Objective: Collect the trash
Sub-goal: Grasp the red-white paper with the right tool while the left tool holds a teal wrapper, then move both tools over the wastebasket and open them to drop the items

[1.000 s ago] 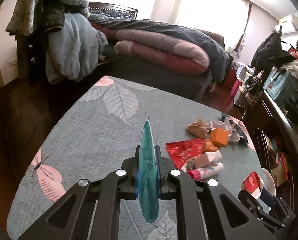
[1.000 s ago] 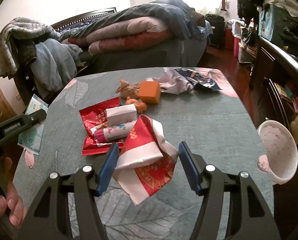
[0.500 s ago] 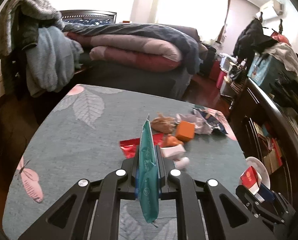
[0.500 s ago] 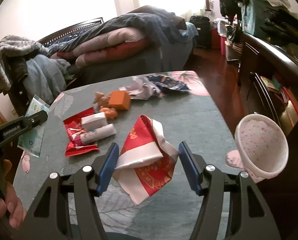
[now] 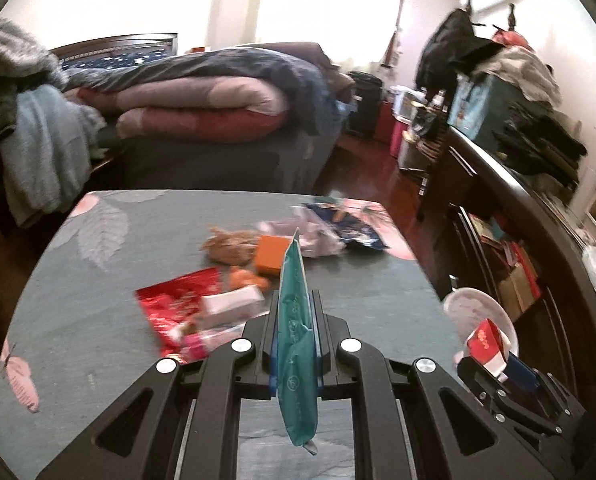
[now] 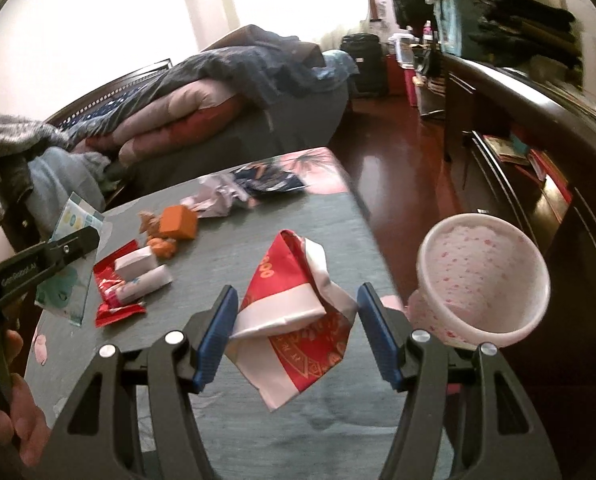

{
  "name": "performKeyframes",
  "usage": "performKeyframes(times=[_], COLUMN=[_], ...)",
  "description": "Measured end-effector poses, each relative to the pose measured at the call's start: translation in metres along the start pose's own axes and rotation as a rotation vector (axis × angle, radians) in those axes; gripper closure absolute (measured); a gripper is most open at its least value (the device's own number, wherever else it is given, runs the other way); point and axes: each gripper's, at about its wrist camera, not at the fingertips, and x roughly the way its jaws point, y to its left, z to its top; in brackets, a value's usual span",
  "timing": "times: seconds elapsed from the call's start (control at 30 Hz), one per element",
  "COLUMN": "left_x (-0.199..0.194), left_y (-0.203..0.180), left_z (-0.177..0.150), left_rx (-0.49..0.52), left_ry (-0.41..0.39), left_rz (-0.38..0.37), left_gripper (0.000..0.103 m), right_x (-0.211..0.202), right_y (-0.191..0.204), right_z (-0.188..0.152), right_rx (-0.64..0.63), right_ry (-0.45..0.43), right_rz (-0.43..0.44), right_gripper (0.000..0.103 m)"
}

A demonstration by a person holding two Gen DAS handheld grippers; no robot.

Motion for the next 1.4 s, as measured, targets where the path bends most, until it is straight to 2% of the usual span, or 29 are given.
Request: performKeyframes(times=[0.63, 0.93, 1.13, 1.4], left_x=[0.033, 0.060, 0.099, 0.154], left_y=[-0.134, -0.185, -0.227, -0.274], left_z=[0.008, 0.013, 0.010, 0.002], left_rx=[0.201, 0.274, 0.327, 0.368], left_ry=[0.026, 0.042, 0.103, 0.206], left_rz=[-0.234, -0.302, -0.352, -0.439], left_gripper=[0.090, 0.090, 0.090, 0.090], right_x=[-0.020, -0.018, -0.003, 0.030], right_y=[-0.118, -0.166, -0.201, -0.237], right_z=[0.003, 0.004, 0.005, 0.004], right_rx=[0.165, 0.221, 0.258, 0.283], right_ry=[-0.070, -0.090, -0.083, -0.053], right_rz=[-0.168, -0.260, -0.316, -0.346], right_gripper=[0.040, 0.040, 0.040, 0.040])
